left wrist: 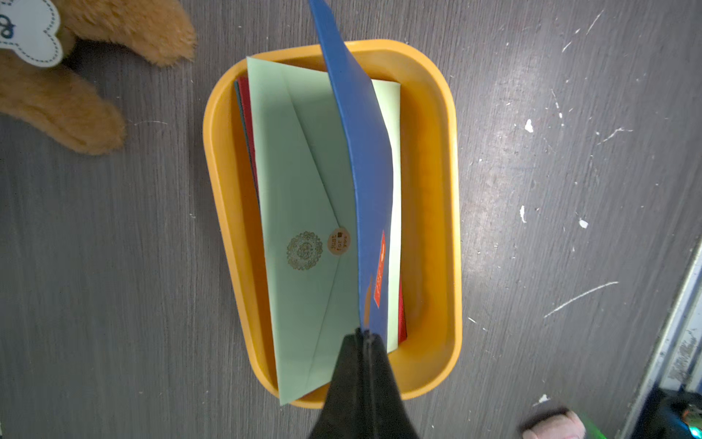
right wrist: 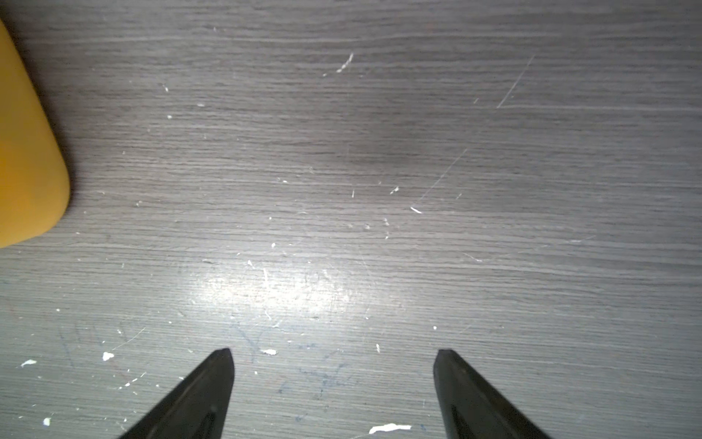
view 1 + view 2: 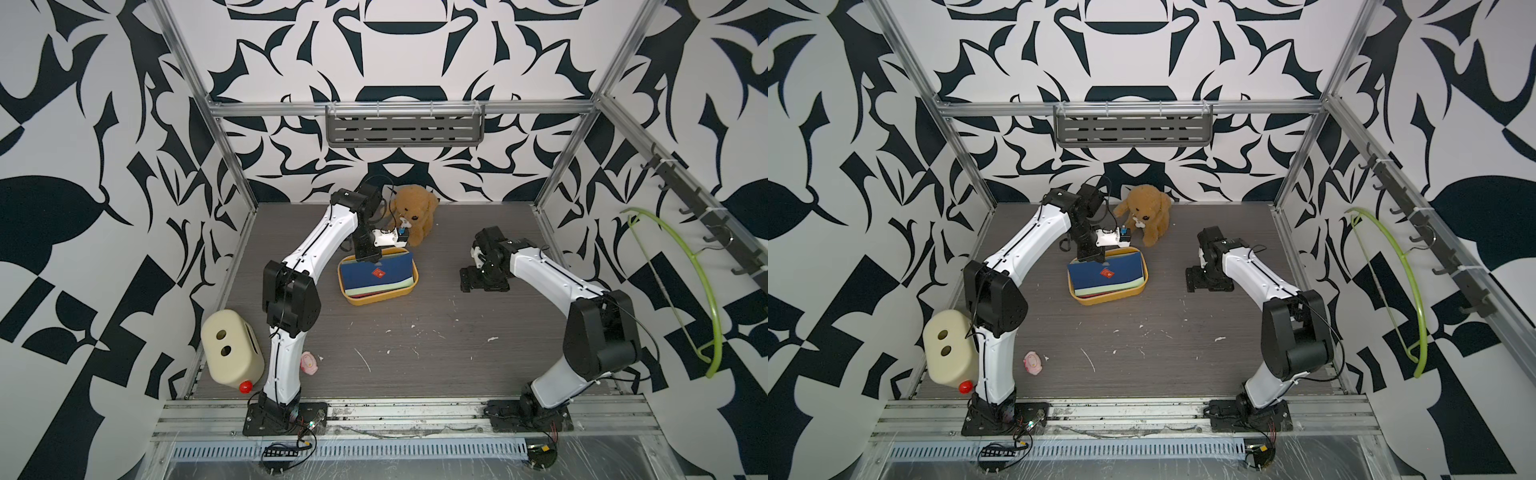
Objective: Put the sealed envelopes into the storage box
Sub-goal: Place the envelope in the storage box.
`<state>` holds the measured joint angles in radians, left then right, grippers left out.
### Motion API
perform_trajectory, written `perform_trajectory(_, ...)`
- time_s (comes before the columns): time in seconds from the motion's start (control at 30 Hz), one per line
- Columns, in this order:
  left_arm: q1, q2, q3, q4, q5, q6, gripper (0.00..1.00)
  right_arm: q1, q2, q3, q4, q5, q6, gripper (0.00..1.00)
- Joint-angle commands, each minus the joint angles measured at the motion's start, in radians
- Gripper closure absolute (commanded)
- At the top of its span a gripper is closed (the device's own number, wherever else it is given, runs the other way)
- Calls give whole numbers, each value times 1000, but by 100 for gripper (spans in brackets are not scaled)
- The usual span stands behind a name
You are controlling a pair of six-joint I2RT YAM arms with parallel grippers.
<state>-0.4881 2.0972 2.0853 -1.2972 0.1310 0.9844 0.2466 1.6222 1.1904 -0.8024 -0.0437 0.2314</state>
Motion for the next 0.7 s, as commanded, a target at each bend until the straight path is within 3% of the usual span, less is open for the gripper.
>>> perform_trajectory(0.0, 6, 42, -6, 35, 17, 0, 95, 6, -20, 30, -3, 12, 7, 12)
perform_trajectory(0.27, 6, 73, 48, 75, -62, -19, 74, 14, -31, 30, -7, 15, 5, 12)
perform_trajectory(0.37, 6, 77, 98, 102, -138, -99, 62, 19, -36, 28, -1, 17, 9, 10)
perform_trajectory(0.5, 6, 55, 144, 187, -261, -307, 47, 23, -47, 43, 12, 62, 6, 1)
perform_trajectory(0.57, 8, 19, 120, 227, -277, -400, 0, 23, -43, 72, 5, 114, 7, 0)
perform_trajectory(0.67, 8, -76, 8, 322, -278, -578, 1, 23, -32, 112, 8, 189, 19, 0)
